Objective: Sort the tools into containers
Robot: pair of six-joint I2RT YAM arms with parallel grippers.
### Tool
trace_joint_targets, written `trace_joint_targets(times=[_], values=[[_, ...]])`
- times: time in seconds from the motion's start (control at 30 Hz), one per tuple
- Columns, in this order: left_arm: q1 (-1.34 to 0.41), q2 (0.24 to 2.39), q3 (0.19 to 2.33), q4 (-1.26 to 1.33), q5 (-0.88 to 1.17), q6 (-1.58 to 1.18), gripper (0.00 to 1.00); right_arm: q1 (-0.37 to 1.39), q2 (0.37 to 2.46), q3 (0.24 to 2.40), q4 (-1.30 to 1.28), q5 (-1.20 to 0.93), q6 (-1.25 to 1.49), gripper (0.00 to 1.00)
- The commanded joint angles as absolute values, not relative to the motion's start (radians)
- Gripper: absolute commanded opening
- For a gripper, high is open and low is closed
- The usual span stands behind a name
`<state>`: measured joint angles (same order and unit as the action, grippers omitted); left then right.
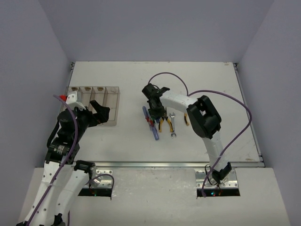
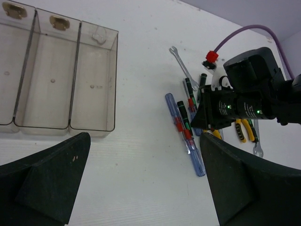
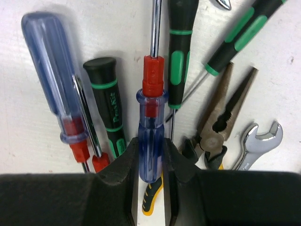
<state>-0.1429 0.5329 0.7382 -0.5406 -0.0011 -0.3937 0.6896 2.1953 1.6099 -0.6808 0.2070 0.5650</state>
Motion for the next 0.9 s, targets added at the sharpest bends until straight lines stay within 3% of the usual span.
trace_joint_targets(times=[0.0,0.1,0.2,0.3,0.47,0.73,0.87], values=[[-0.145,0.59,0.755,-0.468,0.159,-0.401,1.0,0.704,2.003,1.538,-0.665,0.246,0.574,0.05],[-0.146,0.613,0.716,-0.37,0.31,-0.475,1.0,0.734,1.836,1.437,-0.527,0.149,0.529,0.02],[-0.146,0.622,0.594,-0.095,0.511,-0.611,1.0,0.764,1.633,1.264,-0.262,-0.2,0.481,0.0],[-0.146,0.64,0.476,0.227,0.598,-0.753,1.0,0.763,1.511,1.17,-0.127,-0.363,0.499,0.0],[-0.148,0.646,0.416,0.48,0.667,-0.889,1.0,0.766,1.427,1.078,0.042,-0.646,0.541,0.0],[-0.161,0.591,0.402,0.581,0.678,-0.904,0.96,0.806,1.418,1.083,0.158,-0.762,0.61,0.0],[-0.162,0.599,0.407,0.581,0.668,-0.9,0.87,0.855,1.432,1.122,0.162,-0.777,0.586,0.0]])
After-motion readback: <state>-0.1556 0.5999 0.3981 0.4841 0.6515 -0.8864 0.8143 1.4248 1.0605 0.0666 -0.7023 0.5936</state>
